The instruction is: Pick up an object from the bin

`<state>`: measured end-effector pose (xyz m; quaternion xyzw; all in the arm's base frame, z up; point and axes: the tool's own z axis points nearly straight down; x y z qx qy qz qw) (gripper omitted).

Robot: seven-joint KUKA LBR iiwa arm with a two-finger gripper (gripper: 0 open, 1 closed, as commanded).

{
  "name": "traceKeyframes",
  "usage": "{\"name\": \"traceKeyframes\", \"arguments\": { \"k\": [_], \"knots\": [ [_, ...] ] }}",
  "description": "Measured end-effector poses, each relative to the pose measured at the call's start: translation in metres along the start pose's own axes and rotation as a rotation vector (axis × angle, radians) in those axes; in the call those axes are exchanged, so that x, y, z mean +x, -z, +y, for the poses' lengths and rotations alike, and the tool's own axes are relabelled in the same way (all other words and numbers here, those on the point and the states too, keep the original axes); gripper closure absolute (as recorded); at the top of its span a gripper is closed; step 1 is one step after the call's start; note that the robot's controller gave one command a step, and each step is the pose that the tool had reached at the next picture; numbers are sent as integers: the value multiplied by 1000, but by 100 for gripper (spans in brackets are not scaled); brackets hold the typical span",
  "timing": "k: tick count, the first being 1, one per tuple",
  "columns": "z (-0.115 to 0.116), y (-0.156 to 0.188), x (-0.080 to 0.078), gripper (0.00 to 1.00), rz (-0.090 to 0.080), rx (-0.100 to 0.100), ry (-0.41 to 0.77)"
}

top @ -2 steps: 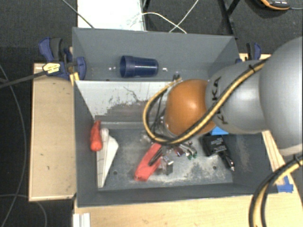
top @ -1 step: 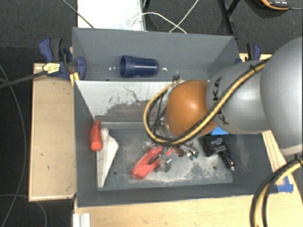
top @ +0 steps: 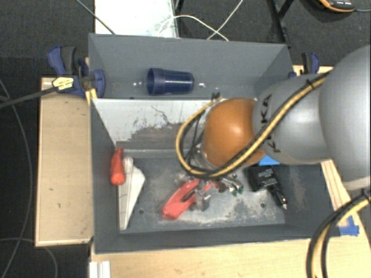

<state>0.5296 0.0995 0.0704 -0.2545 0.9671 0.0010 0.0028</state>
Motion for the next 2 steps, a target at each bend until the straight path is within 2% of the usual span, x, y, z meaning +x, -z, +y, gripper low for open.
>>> {"name": "traceKeyframes", "arguments": {
  "k": [1, 2],
  "knots": [
    [1, 26, 4, 100, 13, -5, -5],
    [1, 64, 1, 100, 4, -2, -5]
  ]
}}
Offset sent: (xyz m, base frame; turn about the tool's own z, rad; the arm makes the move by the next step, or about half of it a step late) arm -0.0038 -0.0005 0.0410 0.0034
